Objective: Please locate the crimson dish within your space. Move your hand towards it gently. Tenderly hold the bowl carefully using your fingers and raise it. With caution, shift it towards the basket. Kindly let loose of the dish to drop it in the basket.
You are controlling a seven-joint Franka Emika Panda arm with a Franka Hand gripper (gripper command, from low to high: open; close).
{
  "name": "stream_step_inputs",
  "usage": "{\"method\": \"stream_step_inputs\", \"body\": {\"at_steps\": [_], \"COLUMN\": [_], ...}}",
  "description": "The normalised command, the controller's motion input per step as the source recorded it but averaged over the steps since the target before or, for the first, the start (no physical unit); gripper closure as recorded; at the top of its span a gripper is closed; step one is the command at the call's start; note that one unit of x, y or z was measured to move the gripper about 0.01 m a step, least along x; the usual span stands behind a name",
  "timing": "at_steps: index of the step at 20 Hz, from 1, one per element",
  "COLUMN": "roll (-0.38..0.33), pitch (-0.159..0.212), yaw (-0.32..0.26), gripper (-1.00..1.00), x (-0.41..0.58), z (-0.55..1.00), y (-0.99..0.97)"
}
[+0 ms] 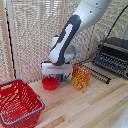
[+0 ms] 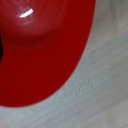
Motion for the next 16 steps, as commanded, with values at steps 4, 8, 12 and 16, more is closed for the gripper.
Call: {"method": "stream_step_inputs", "body": {"at_steps": [4,8,12,16], "roll": [-0.07,-0.06,-0.066,-0.052], "pitch": [0.024,0.016,0.001,0.0], "yaw": [-0.019,0.0,0.0,0.0], "gripper": [1.0,1.0,1.0,1.0], "x": [0.0,0.0,0.0,0.004], "z": [-0.25,-0.22,-0.2,-0.11], "y": [0.11,0.09,0.12,0.15]}}
